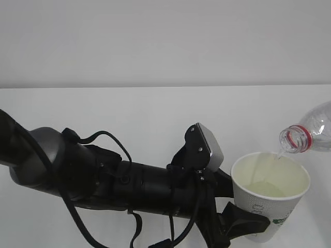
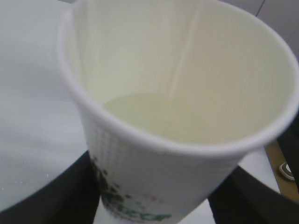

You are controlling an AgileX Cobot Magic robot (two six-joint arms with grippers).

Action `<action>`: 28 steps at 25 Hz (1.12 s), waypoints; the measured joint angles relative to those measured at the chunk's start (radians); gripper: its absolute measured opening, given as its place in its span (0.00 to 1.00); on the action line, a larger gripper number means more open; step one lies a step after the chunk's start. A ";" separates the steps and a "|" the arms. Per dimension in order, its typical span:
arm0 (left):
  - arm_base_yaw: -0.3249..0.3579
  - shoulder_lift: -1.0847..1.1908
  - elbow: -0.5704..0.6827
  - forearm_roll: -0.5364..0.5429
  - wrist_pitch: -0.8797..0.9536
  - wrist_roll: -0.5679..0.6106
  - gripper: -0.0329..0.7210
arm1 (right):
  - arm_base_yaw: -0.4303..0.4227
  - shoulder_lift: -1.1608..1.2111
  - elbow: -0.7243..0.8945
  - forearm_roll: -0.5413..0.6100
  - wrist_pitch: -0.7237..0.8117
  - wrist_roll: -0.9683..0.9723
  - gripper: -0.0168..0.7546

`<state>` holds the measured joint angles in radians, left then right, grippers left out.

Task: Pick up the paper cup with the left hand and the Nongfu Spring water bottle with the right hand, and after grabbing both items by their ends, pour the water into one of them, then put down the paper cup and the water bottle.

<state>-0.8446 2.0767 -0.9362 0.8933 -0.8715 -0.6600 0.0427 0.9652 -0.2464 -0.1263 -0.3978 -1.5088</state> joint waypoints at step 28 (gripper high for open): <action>0.000 0.000 0.000 0.000 0.000 0.000 0.69 | 0.000 0.000 0.000 0.000 0.000 -0.008 0.58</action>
<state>-0.8446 2.0767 -0.9362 0.8933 -0.8715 -0.6600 0.0427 0.9652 -0.2464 -0.1263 -0.3978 -1.5169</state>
